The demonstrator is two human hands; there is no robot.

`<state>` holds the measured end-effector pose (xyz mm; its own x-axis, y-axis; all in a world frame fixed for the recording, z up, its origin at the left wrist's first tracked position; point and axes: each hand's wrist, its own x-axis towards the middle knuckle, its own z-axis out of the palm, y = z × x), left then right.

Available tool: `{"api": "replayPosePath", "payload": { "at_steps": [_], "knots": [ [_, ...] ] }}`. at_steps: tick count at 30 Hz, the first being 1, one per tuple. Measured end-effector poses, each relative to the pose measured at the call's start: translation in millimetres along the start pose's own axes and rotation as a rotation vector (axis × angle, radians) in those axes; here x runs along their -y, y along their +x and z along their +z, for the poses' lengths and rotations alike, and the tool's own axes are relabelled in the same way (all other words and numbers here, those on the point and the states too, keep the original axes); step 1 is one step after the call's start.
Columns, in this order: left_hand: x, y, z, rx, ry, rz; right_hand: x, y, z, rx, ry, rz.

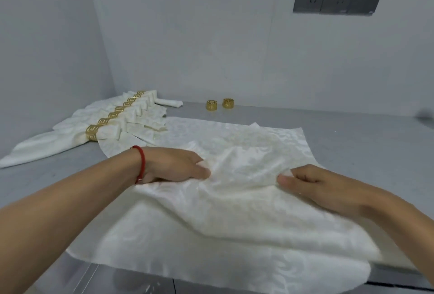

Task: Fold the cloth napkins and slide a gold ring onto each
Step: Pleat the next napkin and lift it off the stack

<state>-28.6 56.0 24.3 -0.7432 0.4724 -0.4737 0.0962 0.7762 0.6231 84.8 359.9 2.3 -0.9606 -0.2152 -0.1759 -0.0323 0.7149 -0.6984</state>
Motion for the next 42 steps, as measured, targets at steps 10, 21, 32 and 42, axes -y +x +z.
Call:
{"api": "replayPosePath", "payload": {
  "at_steps": [10, 21, 32, 42],
  "knots": [
    [-31, 97, -30, -0.361, 0.273, 0.095, -18, 77, -22, -0.384, -0.079, 0.129],
    [-42, 180, -26, -0.551, 0.357, 0.104, -45, 155, -39, -0.600, -0.459, 0.486],
    [-26, 209, -26, -0.660, 0.353, 0.221, -42, 162, -34, -0.590, -0.635, 0.450],
    [-35, 214, -18, -0.719, 0.350, 0.277, -54, 178, -17, -0.576, -0.741, 0.013]
  ]
}}
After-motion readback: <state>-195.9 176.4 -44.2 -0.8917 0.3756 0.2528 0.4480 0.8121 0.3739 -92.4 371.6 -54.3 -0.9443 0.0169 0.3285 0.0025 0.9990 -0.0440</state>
